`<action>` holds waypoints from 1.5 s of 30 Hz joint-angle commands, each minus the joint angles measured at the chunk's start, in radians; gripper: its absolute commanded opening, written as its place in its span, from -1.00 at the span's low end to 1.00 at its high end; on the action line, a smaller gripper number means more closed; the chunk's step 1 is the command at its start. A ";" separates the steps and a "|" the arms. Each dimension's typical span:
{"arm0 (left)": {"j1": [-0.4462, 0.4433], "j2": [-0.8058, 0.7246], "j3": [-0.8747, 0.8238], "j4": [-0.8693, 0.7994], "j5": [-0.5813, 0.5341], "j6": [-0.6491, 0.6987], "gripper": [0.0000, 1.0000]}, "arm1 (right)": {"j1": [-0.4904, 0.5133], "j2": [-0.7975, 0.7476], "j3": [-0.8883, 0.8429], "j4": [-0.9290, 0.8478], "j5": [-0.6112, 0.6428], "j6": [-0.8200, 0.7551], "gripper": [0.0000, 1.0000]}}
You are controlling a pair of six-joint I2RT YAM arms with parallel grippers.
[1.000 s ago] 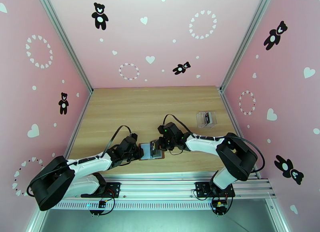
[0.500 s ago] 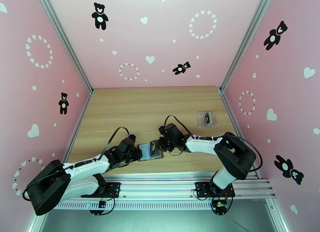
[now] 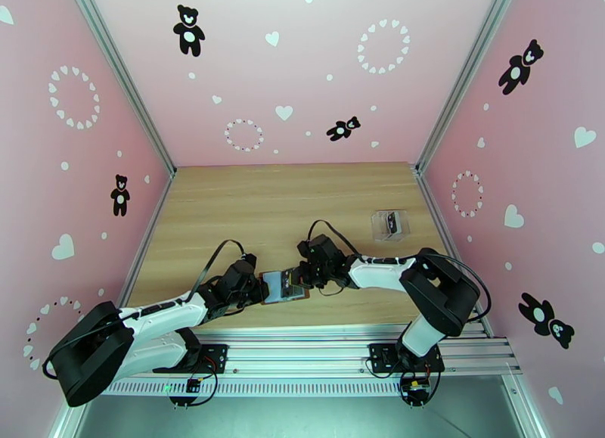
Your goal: Put the credit cards into the card holder
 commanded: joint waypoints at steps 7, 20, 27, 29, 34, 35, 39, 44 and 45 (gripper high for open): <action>0.003 0.010 -0.015 -0.023 -0.020 -0.001 -0.92 | 0.007 0.029 -0.013 -0.032 -0.001 -0.012 -1.00; 0.002 0.004 0.003 -0.069 -0.031 0.015 -0.95 | -0.014 0.087 0.057 -0.125 -0.066 -0.108 -1.00; 0.002 0.012 0.011 -0.076 -0.033 0.016 -0.96 | -0.024 0.106 0.081 -0.165 -0.089 -0.147 -1.00; 0.002 0.010 0.013 -0.083 -0.034 0.020 -0.96 | -0.030 0.113 0.090 -0.180 -0.093 -0.159 -1.00; 0.002 0.005 0.023 -0.101 -0.039 0.027 -0.96 | -0.037 0.143 0.115 -0.216 -0.113 -0.188 -1.00; 0.003 0.003 0.023 -0.102 -0.039 0.027 -0.96 | -0.037 0.149 0.119 -0.216 -0.116 -0.190 -1.00; 0.002 0.006 0.023 -0.101 -0.040 0.024 -0.96 | -0.036 0.163 0.124 -0.214 -0.117 -0.192 -1.00; 0.002 0.014 0.028 -0.101 -0.037 0.027 -0.96 | -0.036 0.179 0.133 -0.203 -0.122 -0.191 -1.00; 0.002 0.014 0.028 -0.100 -0.037 0.027 -0.96 | -0.036 0.182 0.134 -0.205 -0.123 -0.191 -1.00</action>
